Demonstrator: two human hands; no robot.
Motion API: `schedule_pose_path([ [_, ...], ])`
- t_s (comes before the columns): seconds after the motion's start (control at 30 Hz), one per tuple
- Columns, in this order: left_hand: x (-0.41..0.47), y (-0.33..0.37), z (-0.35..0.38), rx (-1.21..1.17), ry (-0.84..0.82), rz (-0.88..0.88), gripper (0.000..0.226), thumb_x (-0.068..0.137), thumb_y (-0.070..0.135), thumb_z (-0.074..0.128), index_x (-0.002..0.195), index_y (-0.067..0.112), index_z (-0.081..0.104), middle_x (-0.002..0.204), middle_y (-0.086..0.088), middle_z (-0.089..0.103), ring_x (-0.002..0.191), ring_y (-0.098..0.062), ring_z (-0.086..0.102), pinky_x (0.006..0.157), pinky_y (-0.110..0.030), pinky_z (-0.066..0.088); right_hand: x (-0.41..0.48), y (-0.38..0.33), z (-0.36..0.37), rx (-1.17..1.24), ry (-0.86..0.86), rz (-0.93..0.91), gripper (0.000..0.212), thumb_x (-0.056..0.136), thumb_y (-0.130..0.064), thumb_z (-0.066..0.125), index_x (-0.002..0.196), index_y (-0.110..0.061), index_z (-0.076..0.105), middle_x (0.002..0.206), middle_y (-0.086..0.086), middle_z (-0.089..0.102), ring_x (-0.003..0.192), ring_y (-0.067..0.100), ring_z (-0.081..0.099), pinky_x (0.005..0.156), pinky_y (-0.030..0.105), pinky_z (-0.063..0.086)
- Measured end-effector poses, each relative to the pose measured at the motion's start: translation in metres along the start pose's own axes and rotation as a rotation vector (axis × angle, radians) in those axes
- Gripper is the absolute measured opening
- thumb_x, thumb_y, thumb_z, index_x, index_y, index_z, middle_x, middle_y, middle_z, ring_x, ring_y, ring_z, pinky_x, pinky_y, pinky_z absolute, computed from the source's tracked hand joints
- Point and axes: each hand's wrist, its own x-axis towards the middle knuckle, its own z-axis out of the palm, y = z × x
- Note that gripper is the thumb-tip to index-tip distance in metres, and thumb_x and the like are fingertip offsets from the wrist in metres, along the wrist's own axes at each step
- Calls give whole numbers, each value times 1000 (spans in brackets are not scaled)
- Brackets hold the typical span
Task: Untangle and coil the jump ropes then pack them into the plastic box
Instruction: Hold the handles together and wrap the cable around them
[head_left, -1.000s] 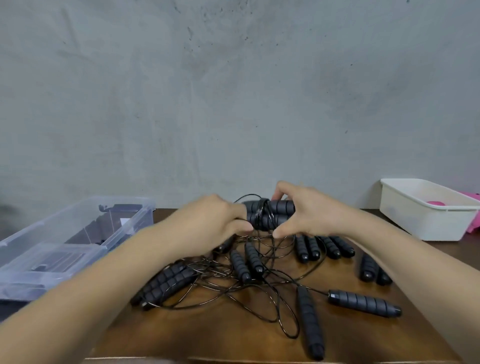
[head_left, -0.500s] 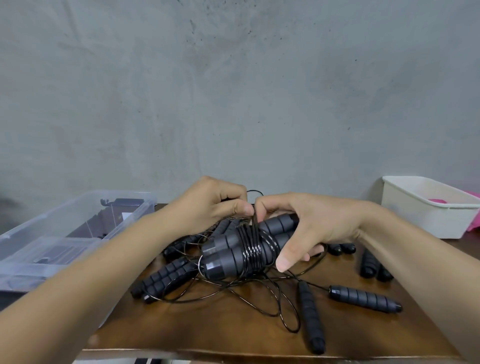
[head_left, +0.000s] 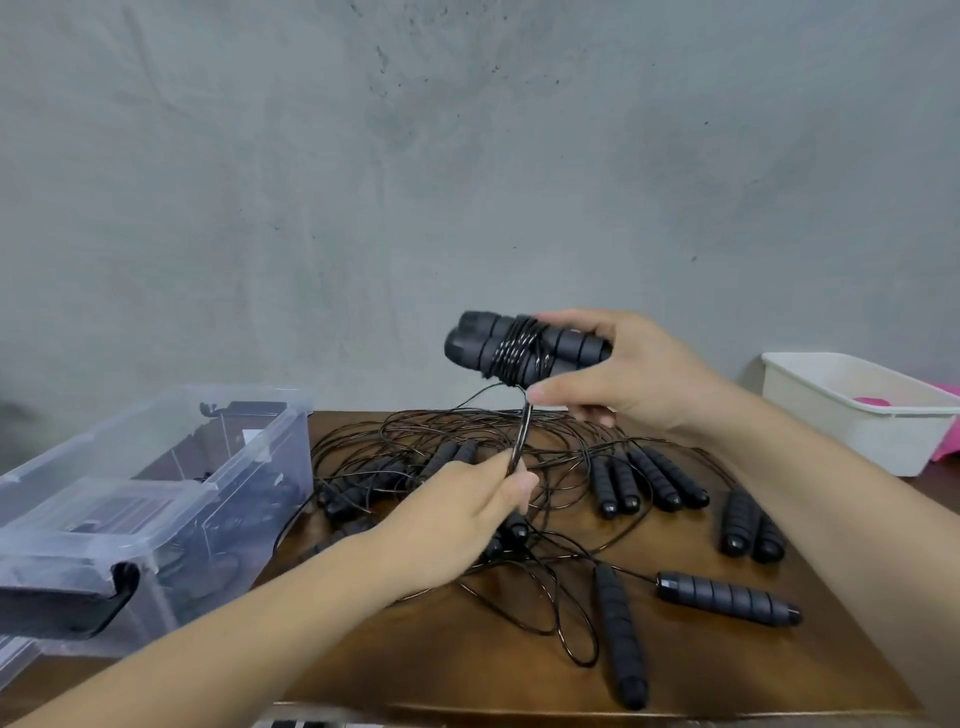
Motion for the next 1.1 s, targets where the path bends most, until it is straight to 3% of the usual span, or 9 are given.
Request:
schedule_pose_path([
  [0.13,-1,6,-6,148,-54,26,31,113,46,39,93,28,56,68,9,54,60,-5,50,58,-21,32,4,25,-4,-232,46,60,66,79,-15,94,136,-35,67,76,5,78,48,21,59,49,27,50],
  [0.2,-3,7,-17,224,-67,12,32,112,47,41,91,28,56,66,11,55,59,-5,50,56,-21,31,9,39,-9,-343,84,40,69,76,-25,97,136,-39,67,102,-4,82,80,20,78,81,38,65],
  [0.27,-2,7,-32,296,-63,9,32,111,48,43,89,28,58,64,18,59,58,-3,52,55,-21,33,11,49,-12,-455,88,39,76,74,-33,97,143,-37,65,121,-19,76,108,0,72,109,33,55],
  [0.37,0,4,-59,438,-54,54,38,106,59,37,87,31,55,67,7,60,63,-9,58,63,-34,49,10,56,-9,-571,32,73,88,76,-37,96,154,-33,56,141,-16,66,126,1,62,114,25,46],
  [0.63,18,9,-97,394,49,133,35,99,67,46,86,37,60,63,9,59,60,-9,55,62,-41,54,-1,45,24,-631,-342,149,76,76,-42,94,144,-41,61,119,-21,76,107,3,71,95,23,56],
  [0.77,26,3,-99,276,54,156,31,95,69,55,84,41,61,61,8,57,56,-11,50,59,-38,49,-15,21,34,-439,-503,172,53,80,-32,94,126,-35,67,86,18,73,65,18,64,65,25,50],
  [0.87,26,-4,-94,106,5,152,24,98,52,65,82,34,65,61,11,54,58,-5,43,58,-29,38,-21,8,31,-270,-603,207,48,82,-25,93,122,-21,66,88,39,62,66,27,54,63,36,43],
  [1.0,25,-9,-81,-171,-6,126,31,102,47,65,78,27,63,68,11,55,66,-8,46,63,-27,37,-24,7,21,24,-578,192,45,84,-1,88,116,-11,59,67,20,49,56,22,43,51,34,24],
  [1.1,19,-17,-68,-204,10,10,32,99,0,58,72,17,58,67,15,55,62,3,49,62,-13,41,-25,11,19,157,-488,139,46,82,-4,89,114,-16,58,60,14,51,53,20,40,45,29,24],
])
